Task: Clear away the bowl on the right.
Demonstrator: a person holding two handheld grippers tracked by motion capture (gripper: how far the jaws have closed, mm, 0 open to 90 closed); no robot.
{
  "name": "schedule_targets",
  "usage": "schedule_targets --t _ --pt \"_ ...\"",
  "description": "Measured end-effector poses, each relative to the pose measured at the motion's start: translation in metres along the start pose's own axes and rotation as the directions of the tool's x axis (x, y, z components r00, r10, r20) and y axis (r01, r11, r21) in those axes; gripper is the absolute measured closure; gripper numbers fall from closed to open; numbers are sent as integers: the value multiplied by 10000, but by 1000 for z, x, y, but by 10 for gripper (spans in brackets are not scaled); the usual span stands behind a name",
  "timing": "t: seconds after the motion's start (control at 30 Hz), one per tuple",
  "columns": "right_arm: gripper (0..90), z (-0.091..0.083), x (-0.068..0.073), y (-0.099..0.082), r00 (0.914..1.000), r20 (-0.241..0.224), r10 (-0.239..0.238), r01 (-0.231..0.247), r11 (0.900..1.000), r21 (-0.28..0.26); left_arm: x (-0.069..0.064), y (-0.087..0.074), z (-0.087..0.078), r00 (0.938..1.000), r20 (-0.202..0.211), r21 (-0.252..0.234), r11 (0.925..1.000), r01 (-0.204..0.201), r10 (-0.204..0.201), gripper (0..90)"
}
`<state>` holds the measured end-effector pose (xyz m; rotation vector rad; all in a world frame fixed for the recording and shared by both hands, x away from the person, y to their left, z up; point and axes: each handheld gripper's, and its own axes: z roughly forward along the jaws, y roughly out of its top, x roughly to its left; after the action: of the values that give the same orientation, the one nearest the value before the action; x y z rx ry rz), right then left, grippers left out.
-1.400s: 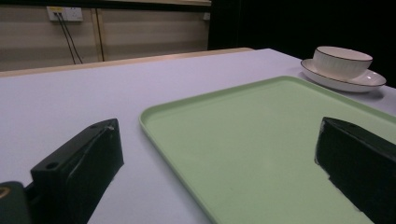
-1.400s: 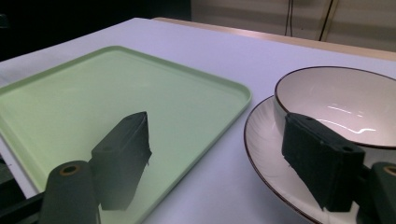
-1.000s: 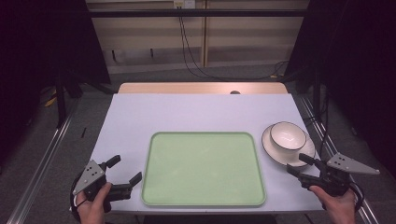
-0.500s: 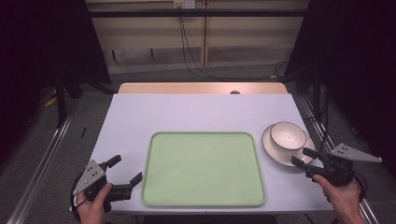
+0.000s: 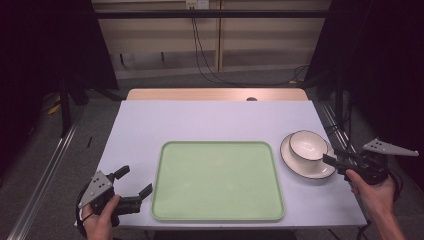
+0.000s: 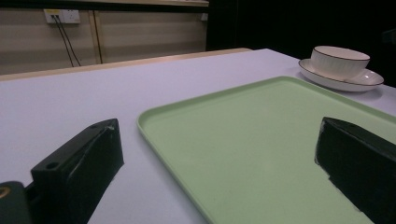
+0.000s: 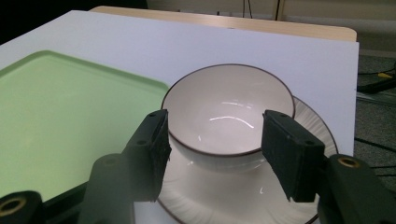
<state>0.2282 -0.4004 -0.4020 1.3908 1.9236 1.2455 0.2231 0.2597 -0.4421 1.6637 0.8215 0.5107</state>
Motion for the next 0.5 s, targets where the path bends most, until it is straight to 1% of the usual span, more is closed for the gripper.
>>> schedule_targets --t 0.07,0.1,0.17,0.23,0.37,0.43,0.5 --pt "440 2 -6 5 10000 54 31 -31 10000 -9 0 0 0 10000 53 2 10000 -5 5 10" --pt "440 2 -6 5 10000 54 31 -31 10000 -9 0 0 0 10000 53 2 10000 -5 5 10" --pt "443 7 -12 11 9996 263 -64 61 9999 98 1 0 0 10000 54 -6 10000 -2 3 10" --pt "442 10 -15 15 9998 170 -76 72 9997 215 0 0 0 10000 15 -1 10000 7 -7 10" --pt "443 20 -22 22 9996 242 -132 122 9990 425 1 0 1 10000 44 -29 10000 18 -17 10" --pt "444 22 -23 24 9997 228 -105 94 9988 477 1 0 0 10000 31 -4 10000 10 -10 10" --pt "452 29 -27 31 9992 295 -282 261 9973 683 1 0 1 10000 47 11 10000 6 -6 11"
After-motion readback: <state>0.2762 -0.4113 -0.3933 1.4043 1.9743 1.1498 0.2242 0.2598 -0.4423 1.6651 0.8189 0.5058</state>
